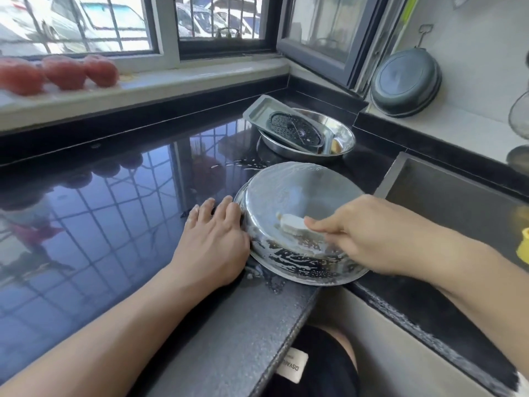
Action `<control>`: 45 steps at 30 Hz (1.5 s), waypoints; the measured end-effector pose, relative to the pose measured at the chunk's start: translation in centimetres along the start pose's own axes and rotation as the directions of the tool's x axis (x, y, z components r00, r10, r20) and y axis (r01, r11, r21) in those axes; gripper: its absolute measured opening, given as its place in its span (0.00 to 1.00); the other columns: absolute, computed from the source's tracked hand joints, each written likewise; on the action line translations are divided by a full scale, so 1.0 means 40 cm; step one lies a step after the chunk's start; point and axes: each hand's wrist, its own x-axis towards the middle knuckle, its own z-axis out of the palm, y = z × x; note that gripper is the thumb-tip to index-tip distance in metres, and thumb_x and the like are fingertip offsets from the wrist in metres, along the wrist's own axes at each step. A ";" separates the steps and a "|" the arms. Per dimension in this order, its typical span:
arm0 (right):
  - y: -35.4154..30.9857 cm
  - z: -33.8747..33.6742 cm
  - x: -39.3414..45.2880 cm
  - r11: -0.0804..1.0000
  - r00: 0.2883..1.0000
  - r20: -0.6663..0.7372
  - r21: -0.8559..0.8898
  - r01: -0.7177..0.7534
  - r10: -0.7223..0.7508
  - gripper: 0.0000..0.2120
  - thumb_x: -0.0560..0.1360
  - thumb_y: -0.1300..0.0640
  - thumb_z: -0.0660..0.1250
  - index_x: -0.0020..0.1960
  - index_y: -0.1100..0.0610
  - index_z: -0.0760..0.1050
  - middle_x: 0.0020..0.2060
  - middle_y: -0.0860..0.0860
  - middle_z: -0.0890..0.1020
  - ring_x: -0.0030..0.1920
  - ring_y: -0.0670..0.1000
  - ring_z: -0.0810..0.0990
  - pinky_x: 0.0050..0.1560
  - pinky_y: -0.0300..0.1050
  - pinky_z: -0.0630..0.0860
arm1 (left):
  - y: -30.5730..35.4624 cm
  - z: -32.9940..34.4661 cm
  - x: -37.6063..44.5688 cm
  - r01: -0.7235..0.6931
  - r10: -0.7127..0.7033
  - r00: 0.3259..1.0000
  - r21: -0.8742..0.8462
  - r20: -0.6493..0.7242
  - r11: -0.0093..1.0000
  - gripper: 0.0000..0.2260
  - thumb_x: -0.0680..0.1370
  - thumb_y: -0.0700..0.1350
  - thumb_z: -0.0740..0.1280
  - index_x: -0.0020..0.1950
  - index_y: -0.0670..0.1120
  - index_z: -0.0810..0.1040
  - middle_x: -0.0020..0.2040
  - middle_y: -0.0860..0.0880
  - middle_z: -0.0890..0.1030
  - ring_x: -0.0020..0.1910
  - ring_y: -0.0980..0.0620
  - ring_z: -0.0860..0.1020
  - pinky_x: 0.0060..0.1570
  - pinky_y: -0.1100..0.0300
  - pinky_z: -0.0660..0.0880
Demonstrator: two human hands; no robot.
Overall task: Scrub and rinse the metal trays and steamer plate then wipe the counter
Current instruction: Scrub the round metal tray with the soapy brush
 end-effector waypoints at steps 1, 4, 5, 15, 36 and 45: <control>-0.017 0.005 0.026 1.000 1.000 -0.029 -0.017 -0.009 0.008 0.18 0.83 0.43 0.55 0.71 0.33 0.69 0.56 0.50 0.83 0.57 0.58 0.80 0.56 0.54 0.77 | 0.000 0.000 0.000 0.001 -0.001 1.000 -0.005 -0.003 1.000 0.26 0.76 0.52 0.41 0.68 0.45 0.65 0.80 0.49 0.61 0.80 0.40 0.55 0.79 0.42 0.52; -0.053 0.012 0.108 0.999 0.991 -0.127 -0.034 -0.039 0.035 0.19 0.84 0.43 0.54 0.69 0.44 0.76 0.51 0.53 0.82 0.53 0.59 0.80 0.53 0.56 0.78 | -0.001 -0.002 -0.005 -0.008 0.009 1.000 0.011 -0.023 1.000 0.30 0.73 0.54 0.37 0.66 0.46 0.65 0.78 0.49 0.63 0.78 0.41 0.58 0.78 0.43 0.54; -0.051 0.011 0.112 0.998 0.990 -0.131 -0.020 -0.056 0.053 0.19 0.84 0.42 0.53 0.68 0.46 0.77 0.51 0.54 0.81 0.52 0.59 0.80 0.53 0.56 0.78 | -0.004 -0.002 -0.005 -0.008 0.009 1.000 0.013 -0.030 1.000 0.29 0.73 0.54 0.38 0.65 0.46 0.66 0.76 0.49 0.65 0.77 0.41 0.59 0.78 0.44 0.55; 0.019 0.019 -0.048 0.977 0.974 -0.085 0.056 -0.204 0.208 0.17 0.84 0.43 0.54 0.70 0.27 0.67 0.60 0.53 0.82 0.59 0.61 0.79 0.58 0.52 0.77 | 0.002 -0.005 -0.007 -0.001 0.001 1.000 -0.059 -0.013 0.998 0.30 0.77 0.52 0.44 0.81 0.53 0.51 0.78 0.54 0.63 0.77 0.42 0.57 0.78 0.43 0.53; 0.111 0.034 -0.120 0.865 0.860 -0.100 0.068 -0.497 0.501 0.17 0.84 0.46 0.57 0.70 0.31 0.71 0.56 0.55 0.79 0.53 0.64 0.79 0.46 0.51 0.74 | -0.006 0.004 0.000 -0.042 0.042 0.999 0.006 -0.024 0.999 0.31 0.81 0.51 0.44 0.84 0.60 0.37 0.81 0.53 0.62 0.79 0.39 0.58 0.78 0.42 0.56; 0.102 0.019 -0.151 0.884 0.885 -0.010 0.057 -0.463 0.465 0.18 0.83 0.44 0.57 0.68 0.25 0.67 0.56 0.51 0.79 0.55 0.62 0.80 0.54 0.53 0.78 | -0.007 0.008 0.002 -0.065 0.064 0.997 -0.015 -0.038 0.998 0.32 0.79 0.51 0.44 0.84 0.59 0.41 0.82 0.55 0.61 0.79 0.39 0.59 0.78 0.42 0.56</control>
